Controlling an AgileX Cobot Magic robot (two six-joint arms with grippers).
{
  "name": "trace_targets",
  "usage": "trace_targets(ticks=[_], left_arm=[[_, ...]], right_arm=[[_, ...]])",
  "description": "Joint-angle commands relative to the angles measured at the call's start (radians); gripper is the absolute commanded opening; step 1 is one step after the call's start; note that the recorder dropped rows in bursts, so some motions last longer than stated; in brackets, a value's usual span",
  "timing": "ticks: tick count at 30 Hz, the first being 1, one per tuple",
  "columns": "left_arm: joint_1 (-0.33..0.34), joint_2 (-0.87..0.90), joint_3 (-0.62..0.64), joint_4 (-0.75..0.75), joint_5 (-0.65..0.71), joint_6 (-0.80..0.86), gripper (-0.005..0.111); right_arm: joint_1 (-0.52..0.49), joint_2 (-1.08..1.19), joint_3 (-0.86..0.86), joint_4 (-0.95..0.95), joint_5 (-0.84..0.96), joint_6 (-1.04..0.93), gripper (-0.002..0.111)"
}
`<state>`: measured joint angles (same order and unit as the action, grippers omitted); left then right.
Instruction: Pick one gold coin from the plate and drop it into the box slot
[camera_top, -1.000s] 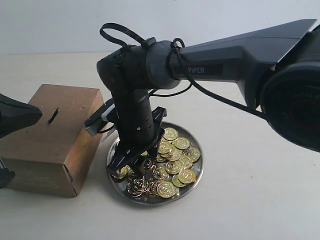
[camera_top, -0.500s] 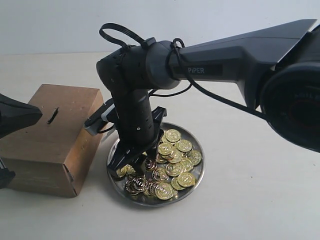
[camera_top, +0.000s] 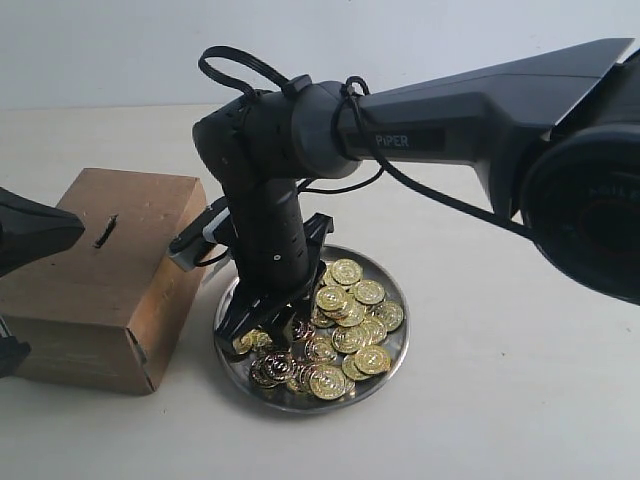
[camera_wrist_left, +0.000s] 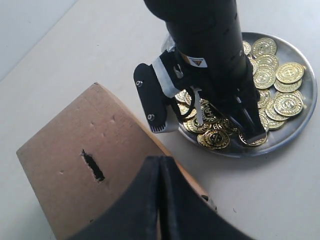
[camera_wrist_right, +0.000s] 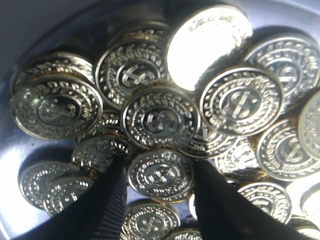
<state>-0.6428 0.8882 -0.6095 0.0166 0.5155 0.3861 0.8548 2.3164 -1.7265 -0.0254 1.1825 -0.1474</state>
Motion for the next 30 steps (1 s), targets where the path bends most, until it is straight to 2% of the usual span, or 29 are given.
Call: trace_targets(ticks=[1,24,27,30], left_arm=[[-0.006,0.003,-0.006,-0.004,-0.010,-0.005,0.000],[-0.006,0.003,-0.006,-0.002,-0.010,0.005,0.000],[-0.006,0.009,0.003,-0.002,-0.036,0.086,0.000],[-0.006,0.025,0.044,-0.002,-0.126,0.180,0.003]], right_arm=[[-0.002,0.018,0.004,-0.027,-0.008,-0.015,0.036],[-0.002,-0.058,0.004,0.043,0.011,-0.100,0.037],[-0.002,-0.084,0.004,0.051,0.030,-0.121,0.037],[-0.002,-0.118,0.004,0.053,0.039,-0.140,0.037]])
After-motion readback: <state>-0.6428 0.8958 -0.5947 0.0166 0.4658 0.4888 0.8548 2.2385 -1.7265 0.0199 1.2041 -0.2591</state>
